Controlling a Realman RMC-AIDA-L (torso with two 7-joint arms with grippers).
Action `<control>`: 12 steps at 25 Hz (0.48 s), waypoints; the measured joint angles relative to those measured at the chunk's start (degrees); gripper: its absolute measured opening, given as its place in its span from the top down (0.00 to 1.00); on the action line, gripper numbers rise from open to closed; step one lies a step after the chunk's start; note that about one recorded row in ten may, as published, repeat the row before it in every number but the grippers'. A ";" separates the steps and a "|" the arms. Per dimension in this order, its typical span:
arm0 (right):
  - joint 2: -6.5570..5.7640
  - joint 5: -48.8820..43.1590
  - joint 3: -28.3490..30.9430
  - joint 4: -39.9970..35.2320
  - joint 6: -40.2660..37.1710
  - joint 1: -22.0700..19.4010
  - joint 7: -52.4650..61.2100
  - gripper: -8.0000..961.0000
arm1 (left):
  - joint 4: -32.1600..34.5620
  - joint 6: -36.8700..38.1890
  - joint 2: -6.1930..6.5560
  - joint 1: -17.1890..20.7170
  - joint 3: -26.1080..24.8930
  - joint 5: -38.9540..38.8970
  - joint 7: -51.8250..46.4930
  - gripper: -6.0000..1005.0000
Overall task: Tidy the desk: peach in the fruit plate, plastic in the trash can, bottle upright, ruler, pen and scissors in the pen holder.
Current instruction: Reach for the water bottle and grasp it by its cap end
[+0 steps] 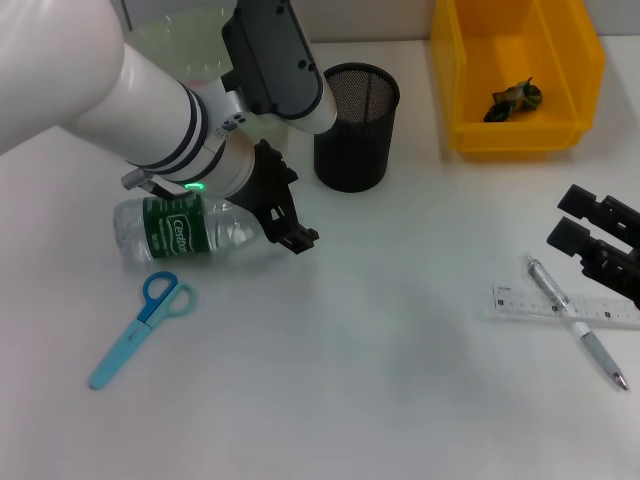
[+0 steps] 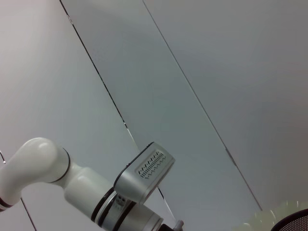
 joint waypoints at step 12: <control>-0.14 0.00 0.20 1.50 0.17 0.20 0.05 0.26 | -2.19 -1.84 0.00 -0.84 1.37 1.58 -1.28 0.30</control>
